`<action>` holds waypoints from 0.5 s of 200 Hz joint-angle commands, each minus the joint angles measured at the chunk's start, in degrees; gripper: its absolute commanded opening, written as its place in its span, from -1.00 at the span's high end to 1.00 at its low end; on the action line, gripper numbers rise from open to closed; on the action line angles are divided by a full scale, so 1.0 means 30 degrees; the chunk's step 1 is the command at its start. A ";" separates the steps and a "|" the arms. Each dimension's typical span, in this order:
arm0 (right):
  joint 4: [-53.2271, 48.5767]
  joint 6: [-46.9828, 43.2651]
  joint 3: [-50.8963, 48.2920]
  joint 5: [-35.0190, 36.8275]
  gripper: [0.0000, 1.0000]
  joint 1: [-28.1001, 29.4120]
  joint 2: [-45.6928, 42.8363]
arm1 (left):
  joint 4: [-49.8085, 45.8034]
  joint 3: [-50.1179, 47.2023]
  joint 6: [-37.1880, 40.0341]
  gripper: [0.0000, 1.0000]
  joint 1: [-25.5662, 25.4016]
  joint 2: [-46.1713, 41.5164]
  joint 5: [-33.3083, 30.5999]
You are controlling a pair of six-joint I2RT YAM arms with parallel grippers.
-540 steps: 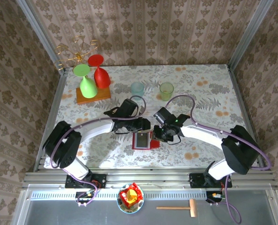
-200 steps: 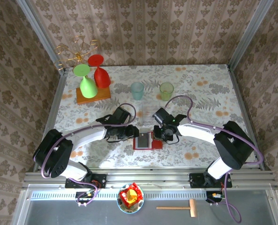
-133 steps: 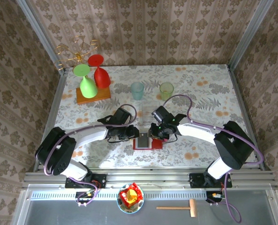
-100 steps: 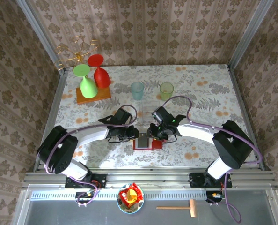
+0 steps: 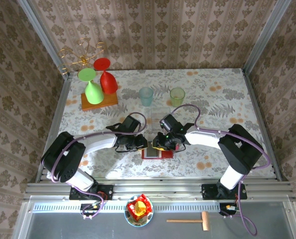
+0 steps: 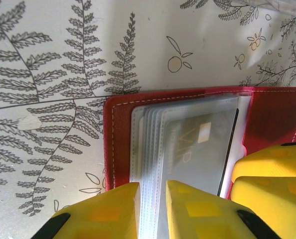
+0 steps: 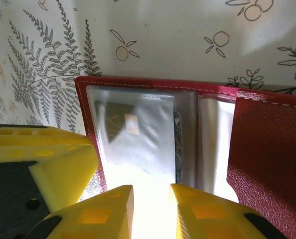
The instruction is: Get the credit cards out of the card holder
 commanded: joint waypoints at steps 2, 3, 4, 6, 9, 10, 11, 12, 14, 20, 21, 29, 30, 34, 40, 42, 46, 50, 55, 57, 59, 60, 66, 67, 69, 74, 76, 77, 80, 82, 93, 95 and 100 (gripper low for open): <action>0.0257 0.0246 -0.0306 -0.0283 0.48 -0.0066 0.0420 | -0.0581 -0.0281 -0.0084 0.58 -0.0004 0.0254 -0.0010; 0.0257 0.0246 -0.0304 -0.0283 0.48 -0.0064 0.0420 | -0.0581 -0.0274 -0.0082 0.58 -0.0004 0.0257 -0.0010; 0.0257 0.0246 -0.0304 -0.0283 0.48 -0.0063 0.0461 | -0.0582 -0.0270 -0.0081 0.59 -0.0004 0.0259 -0.0010; 0.0257 0.0246 -0.0304 -0.0283 0.48 -0.0063 0.0486 | -0.0582 -0.0289 -0.0080 0.59 0.0003 0.0239 -0.0010; 0.0260 0.0246 -0.0311 -0.0283 0.48 -0.0066 0.0530 | -0.0560 -0.0295 -0.0087 0.59 0.0004 0.0258 -0.0010; 0.0259 0.0246 -0.0307 -0.0283 0.48 -0.0079 0.0541 | -0.0586 -0.0295 -0.0083 0.59 0.0014 0.0274 -0.0010; 0.0258 0.0246 -0.0306 -0.0283 0.48 -0.0071 0.0533 | -0.0599 -0.0296 -0.0081 0.59 0.0034 0.0268 0.0005; 0.0272 0.0246 -0.0319 -0.0283 0.48 -0.0067 0.0543 | -0.0605 -0.0296 -0.0080 0.59 0.0015 0.0279 0.0012; 0.0282 0.0239 -0.0322 -0.0305 0.48 -0.0071 0.0550 | -0.0610 -0.0296 -0.0080 0.59 0.0015 0.0266 0.0010; 0.0355 0.0246 -0.0357 -0.0312 0.48 -0.0066 0.0623 | -0.0625 -0.0298 -0.0065 0.59 0.0029 0.0289 0.0023; 0.0364 0.0246 -0.0359 -0.0312 0.48 -0.0050 0.0632 | -0.0633 -0.0311 -0.0058 0.59 0.0042 0.0290 0.0021; 0.0403 0.0246 -0.0391 -0.0312 0.48 -0.0048 0.0683 | -0.0640 -0.0296 -0.0043 0.60 0.0010 0.0294 0.0019; 0.0403 0.0246 -0.0391 -0.0312 0.48 -0.0070 0.0683 | -0.0641 -0.0296 -0.0047 0.59 0.0017 0.0292 0.0019; 0.0381 0.0224 -0.0392 -0.0290 0.48 -0.0063 0.0717 | -0.0641 -0.0338 -0.0050 0.60 0.0033 0.0298 0.0019; 0.0303 0.0223 -0.0393 -0.0233 0.48 -0.0068 0.0757 | -0.0669 -0.0325 -0.0017 0.60 0.0009 0.0319 0.0019; 0.0276 0.0226 -0.0392 -0.0226 0.48 -0.0064 0.0772 | -0.0684 -0.0347 -0.0020 0.60 0.0043 0.0305 0.0012; 0.0232 0.0192 -0.0406 -0.0156 0.48 -0.0063 0.0766 | -0.0698 -0.0356 -0.0006 0.60 0.0041 0.0310 0.0023; 0.0138 0.0196 -0.0392 -0.0090 0.48 -0.0062 0.0773 | -0.0721 -0.0355 -0.0018 0.60 0.0039 0.0326 0.0020; -0.0026 0.0160 -0.0370 0.0015 0.48 -0.0062 0.0780 | -0.0706 -0.0384 -0.0013 0.60 0.0039 0.0340 0.0018; -0.0075 0.0130 -0.0363 0.0070 0.48 -0.0062 0.0778 | -0.0723 -0.0384 -0.0019 0.61 0.0043 0.0347 0.0019; -0.0155 0.0115 -0.0341 0.0128 0.48 -0.0077 0.0768 | -0.0691 -0.0406 -0.0006 0.60 0.0037 0.0356 0.0019; -0.0155 0.0107 -0.0351 0.0142 0.48 -0.0070 0.0783 | -0.0695 -0.0424 -0.0013 0.61 0.0031 0.0352 0.0019; -0.0408 0.0039 -0.0315 0.0256 0.47 -0.0063 0.0757 | -0.0683 -0.0413 -0.0010 0.61 0.0053 0.0377 0.0019; -0.0442 0.0040 -0.0309 0.0280 0.47 -0.0048 0.0758 | -0.0691 -0.0428 -0.0015 0.61 0.0039 0.0392 0.0019; -0.0497 0.0019 -0.0312 0.0334 0.46 -0.0066 0.0736 | -0.0675 -0.0424 -0.0018 0.61 0.0052 0.0397 0.0019; -0.0624 -0.0038 -0.0317 0.0432 0.45 -0.0085 0.0666 | -0.0670 -0.0456 -0.0013 0.61 0.0036 0.0412 0.0019; -0.0674 -0.0074 -0.0307 0.0482 0.45 -0.0068 0.0647 | -0.0670 -0.0446 -0.0004 0.61 0.0035 0.0423 0.0019; -0.0707 -0.0090 -0.0291 0.0480 0.45 -0.0065 0.0644 | -0.0670 -0.0444 0.0002 0.61 0.0044 0.0430 0.0019; -0.0772 -0.0100 -0.0276 0.0545 0.44 -0.0070 0.0627 | -0.0670 -0.0446 0.0008 0.61 0.0049 0.0425 0.0019; -0.0828 -0.0126 -0.0275 0.0598 0.43 -0.0064 0.0579 | -0.0670 -0.0465 0.0008 0.61 0.0053 0.0441 0.0019; -0.1099 -0.0177 -0.0214 0.0808 0.41 -0.0066 0.0417 | -0.0668 -0.0472 0.0007 0.61 0.0076 0.0463 0.0019; -0.1130 -0.0204 -0.0215 0.0840 0.41 -0.0063 0.0394 | -0.0669 -0.0472 0.0008 0.61 0.0074 0.0465 0.0019; -0.1245 -0.0248 -0.0187 0.0915 0.40 -0.0062 0.0316 | -0.0669 -0.0497 -0.0020 0.61 0.0086 0.0466 0.0019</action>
